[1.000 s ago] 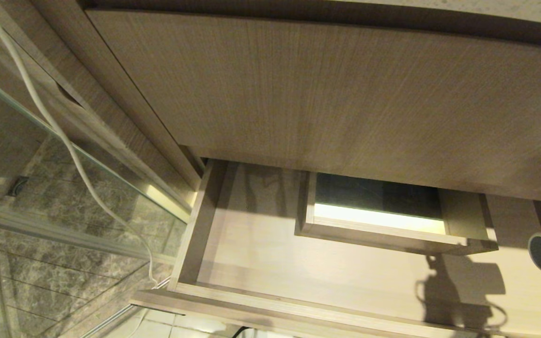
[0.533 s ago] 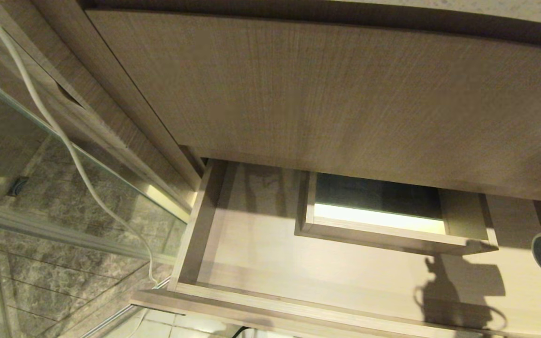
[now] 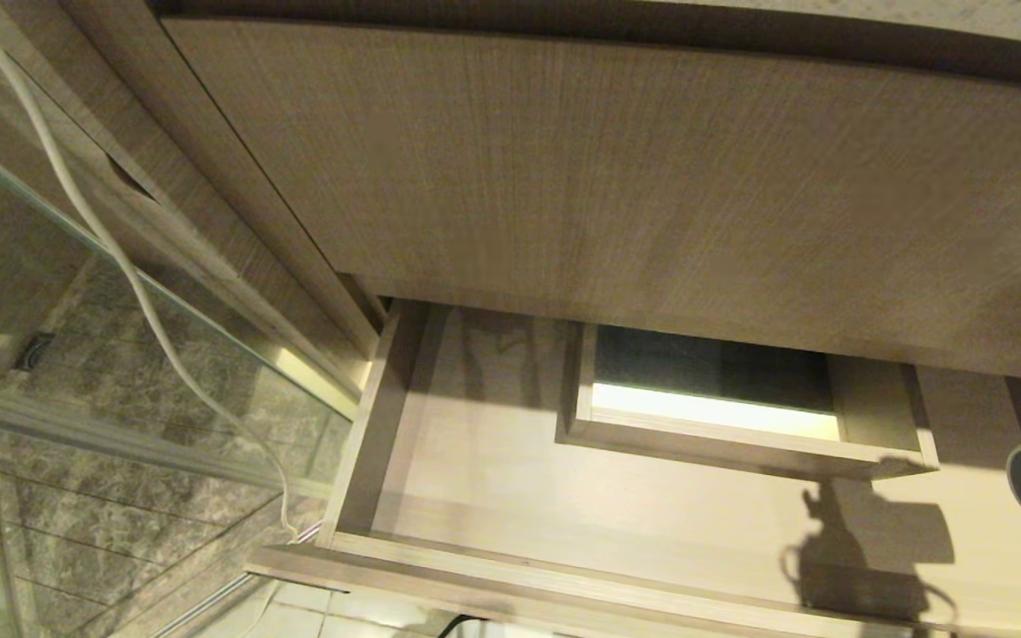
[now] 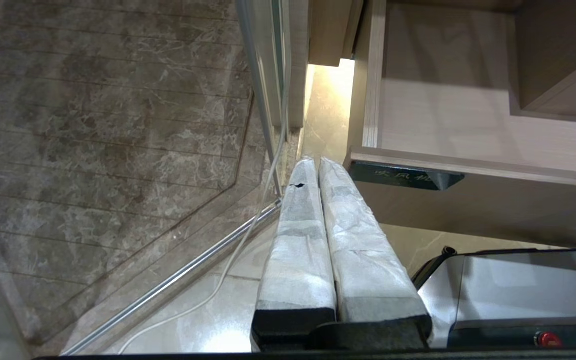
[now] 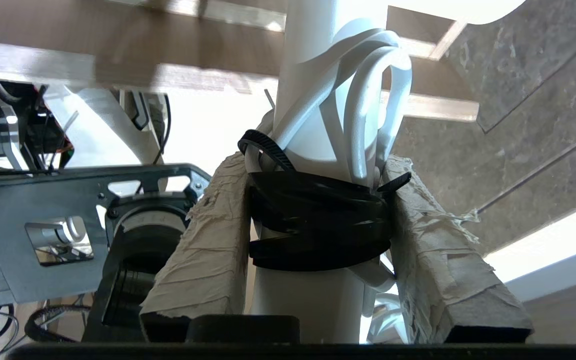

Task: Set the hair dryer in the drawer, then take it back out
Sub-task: Put it into the drawer

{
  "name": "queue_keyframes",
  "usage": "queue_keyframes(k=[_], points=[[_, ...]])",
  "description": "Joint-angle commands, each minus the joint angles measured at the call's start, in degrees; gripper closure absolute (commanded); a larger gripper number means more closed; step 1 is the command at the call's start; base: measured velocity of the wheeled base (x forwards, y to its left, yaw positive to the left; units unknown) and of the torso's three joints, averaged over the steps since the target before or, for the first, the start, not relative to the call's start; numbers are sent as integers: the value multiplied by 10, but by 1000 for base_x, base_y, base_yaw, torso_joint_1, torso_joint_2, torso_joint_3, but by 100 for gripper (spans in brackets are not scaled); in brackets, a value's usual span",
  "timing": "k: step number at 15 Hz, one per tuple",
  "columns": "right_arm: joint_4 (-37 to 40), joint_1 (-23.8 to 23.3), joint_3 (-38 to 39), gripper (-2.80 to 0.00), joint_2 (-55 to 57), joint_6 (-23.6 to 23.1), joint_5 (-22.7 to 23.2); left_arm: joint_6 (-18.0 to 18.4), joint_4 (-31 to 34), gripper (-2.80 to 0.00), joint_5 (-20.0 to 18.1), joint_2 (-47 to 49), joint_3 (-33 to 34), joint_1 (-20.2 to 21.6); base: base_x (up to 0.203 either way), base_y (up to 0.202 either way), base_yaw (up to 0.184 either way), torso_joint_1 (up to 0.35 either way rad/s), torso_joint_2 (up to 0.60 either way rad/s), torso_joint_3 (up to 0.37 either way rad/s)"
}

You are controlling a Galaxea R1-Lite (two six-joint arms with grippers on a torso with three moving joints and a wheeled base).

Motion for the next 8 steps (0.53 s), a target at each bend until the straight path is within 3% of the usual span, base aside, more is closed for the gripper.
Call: queue_keyframes(k=[1, 8], points=[[3, 0, 2, 0, -2, -2, 0, 0, 0, 0, 0, -1, 0, 0, 0, 0, 0, 0, 0, 0], [-3, 1, 4, 0, -2, -3, 0, 0, 1, 0, 0, -1, 0, 0, -2, 6, -149, 3, 2, 2]])
